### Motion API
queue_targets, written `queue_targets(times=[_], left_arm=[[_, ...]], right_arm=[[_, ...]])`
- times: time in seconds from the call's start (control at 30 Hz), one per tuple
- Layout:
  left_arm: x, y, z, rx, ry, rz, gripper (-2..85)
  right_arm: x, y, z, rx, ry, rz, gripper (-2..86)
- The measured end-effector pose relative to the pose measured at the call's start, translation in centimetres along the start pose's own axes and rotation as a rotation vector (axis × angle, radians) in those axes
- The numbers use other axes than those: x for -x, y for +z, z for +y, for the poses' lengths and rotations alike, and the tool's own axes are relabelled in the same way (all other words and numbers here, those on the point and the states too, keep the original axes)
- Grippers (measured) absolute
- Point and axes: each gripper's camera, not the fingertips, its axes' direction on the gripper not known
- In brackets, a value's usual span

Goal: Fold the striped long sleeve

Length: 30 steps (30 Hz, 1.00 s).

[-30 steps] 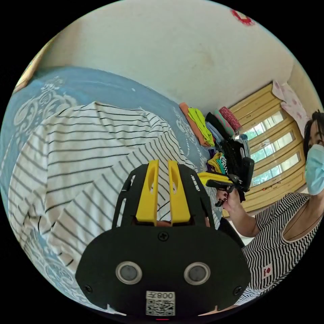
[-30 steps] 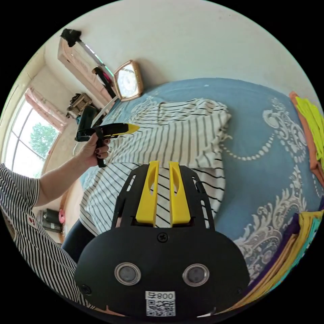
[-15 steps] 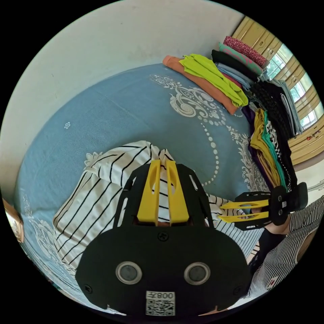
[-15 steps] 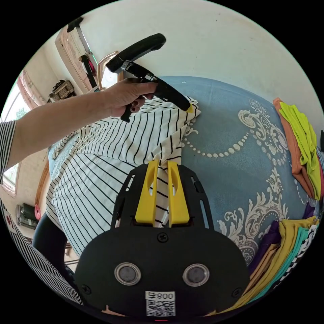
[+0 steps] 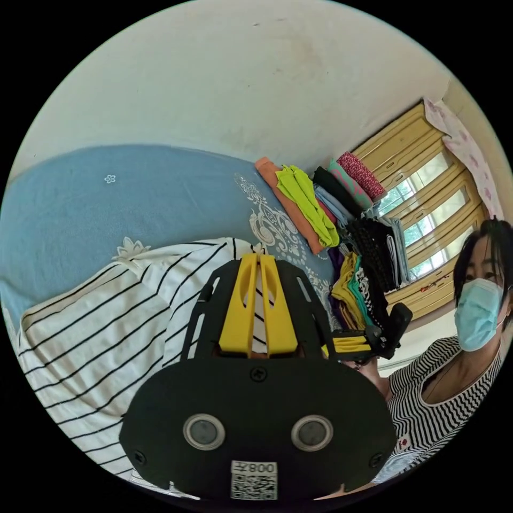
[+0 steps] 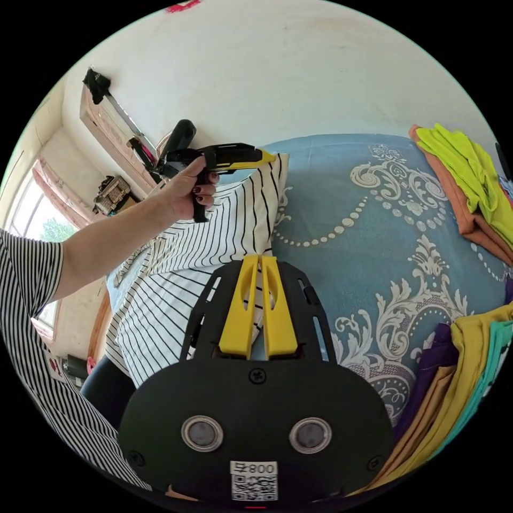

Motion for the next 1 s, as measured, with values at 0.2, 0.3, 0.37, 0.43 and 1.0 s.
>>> queue_targets(times=[0.2,0.3,0.37,0.43,1.0], left_arm=[[-3.1,-1.0,-2.4,0.014,0.062,-0.106,3.7],[-5.8,-1.0,-4.7,0.055,0.156,-0.153,5.5],[-7.1,-0.1,-6.2,0.1,0.192,-0.167,6.2],[-8.8,1.9,-7.9,0.199,0.26,-0.232,6.4],[-9.0,0.8,-12.4,0.146,0.044,-0.132,0.5]], right_arm=[[-2.7,2.0,2.7,0.049,0.004,-0.022,0.7],[-3.6,3.2,3.7,0.069,0.011,-0.024,0.6],[-4.0,3.5,4.3,0.069,0.005,-0.017,0.6],[-4.6,3.9,4.9,0.07,0.005,-0.022,0.6],[-10.3,6.9,9.6,0.056,0.048,-0.07,0.7]])
